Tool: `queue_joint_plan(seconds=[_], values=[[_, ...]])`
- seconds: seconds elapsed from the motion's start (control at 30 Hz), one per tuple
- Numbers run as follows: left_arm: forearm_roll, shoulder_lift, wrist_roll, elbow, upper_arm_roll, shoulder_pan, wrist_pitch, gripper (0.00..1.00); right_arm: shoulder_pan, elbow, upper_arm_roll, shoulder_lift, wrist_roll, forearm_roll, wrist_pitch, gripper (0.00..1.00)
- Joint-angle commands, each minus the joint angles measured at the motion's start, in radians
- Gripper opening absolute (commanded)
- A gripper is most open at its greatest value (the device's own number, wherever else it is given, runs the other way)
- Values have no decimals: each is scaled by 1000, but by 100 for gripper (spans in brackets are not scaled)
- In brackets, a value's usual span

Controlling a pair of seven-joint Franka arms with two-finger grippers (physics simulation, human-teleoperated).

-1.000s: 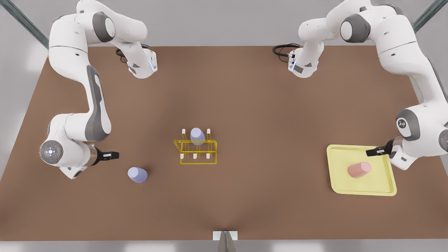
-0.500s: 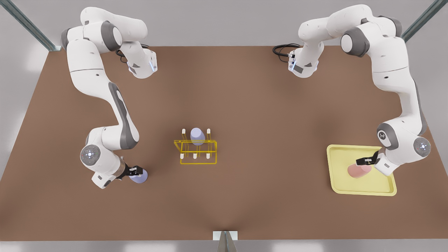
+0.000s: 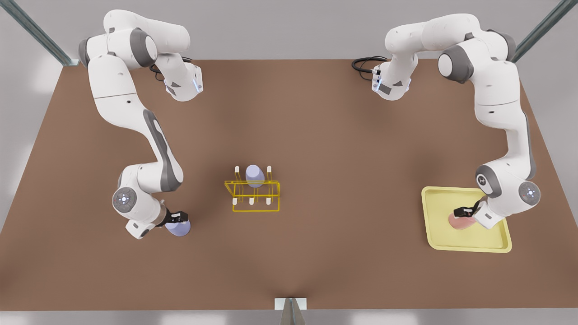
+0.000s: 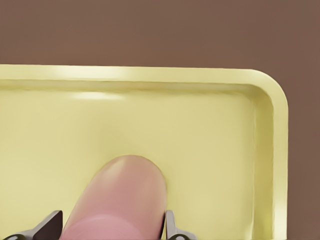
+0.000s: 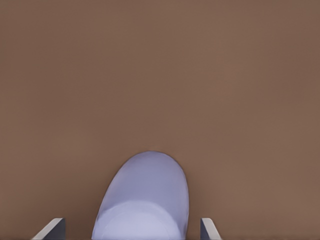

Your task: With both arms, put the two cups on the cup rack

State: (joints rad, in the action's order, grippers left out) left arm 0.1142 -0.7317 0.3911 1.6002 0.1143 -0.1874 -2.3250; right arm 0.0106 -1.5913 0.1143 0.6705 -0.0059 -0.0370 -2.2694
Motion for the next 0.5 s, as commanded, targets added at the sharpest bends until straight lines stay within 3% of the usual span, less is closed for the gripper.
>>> queue_joint_plan(seconds=[0.0, 0.13, 0.2, 0.47], values=[[-1, 0, 66, 7, -1, 0, -19, 100, 0, 1, -1, 6, 11, 2, 4, 100], [-1, -11, 65, 7, -1, 2, -22, 100, -1, 2, -2, 24, 11, 0, 4, 100], [-1, -11, 61, 7, -1, 5, -27, 85, -1, 8, -1, 38, 11, 0, 4, 100], [-2, 11, 63, 6, -22, -7, -27, 85, -1, 22, -2, 67, 12, 0, -9, 100]])
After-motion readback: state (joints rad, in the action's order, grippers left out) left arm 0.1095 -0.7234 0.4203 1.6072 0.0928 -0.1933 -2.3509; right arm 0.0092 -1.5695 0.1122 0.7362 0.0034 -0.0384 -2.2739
